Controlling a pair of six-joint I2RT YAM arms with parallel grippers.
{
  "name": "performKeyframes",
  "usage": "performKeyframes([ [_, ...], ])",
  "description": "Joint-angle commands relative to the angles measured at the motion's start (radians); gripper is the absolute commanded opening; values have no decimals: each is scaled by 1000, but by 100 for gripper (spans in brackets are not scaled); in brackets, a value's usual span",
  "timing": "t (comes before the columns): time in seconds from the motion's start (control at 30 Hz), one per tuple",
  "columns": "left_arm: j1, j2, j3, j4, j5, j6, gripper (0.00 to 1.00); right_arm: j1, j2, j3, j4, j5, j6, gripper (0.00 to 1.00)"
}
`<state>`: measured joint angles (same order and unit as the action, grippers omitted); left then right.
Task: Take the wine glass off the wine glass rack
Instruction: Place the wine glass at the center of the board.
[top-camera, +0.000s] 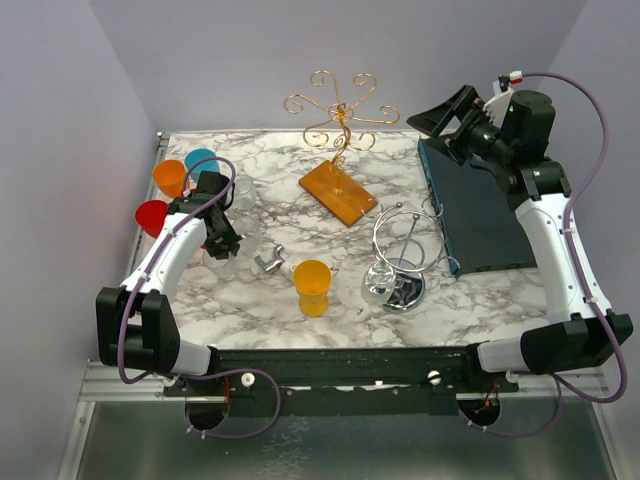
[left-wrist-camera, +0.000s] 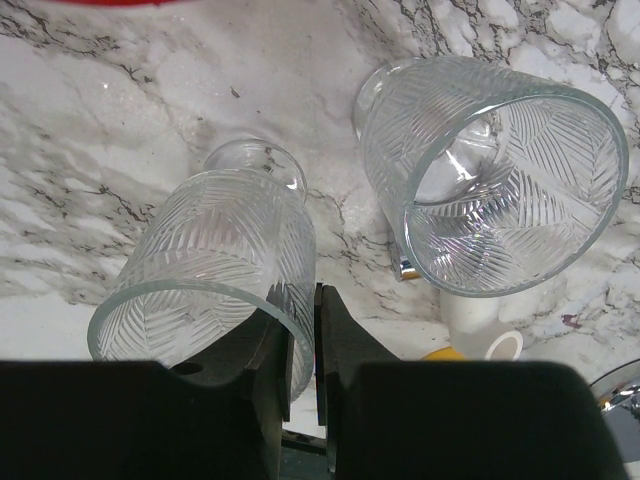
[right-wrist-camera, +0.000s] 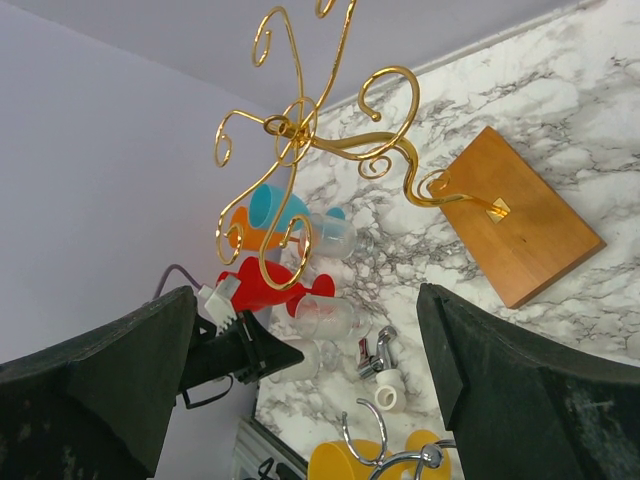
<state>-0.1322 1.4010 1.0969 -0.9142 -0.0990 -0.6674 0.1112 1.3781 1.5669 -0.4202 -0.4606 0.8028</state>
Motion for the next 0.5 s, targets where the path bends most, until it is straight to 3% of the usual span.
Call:
performKeyframes([
  [0.0, 4, -3, -2, 9, -31, 21, 18, -1, -31, -16, 28, -24, -8, 100],
  [0.47, 4, 16, -9, -17, -40, 38, 18, -1, -36, -39, 45, -30, 2, 100],
])
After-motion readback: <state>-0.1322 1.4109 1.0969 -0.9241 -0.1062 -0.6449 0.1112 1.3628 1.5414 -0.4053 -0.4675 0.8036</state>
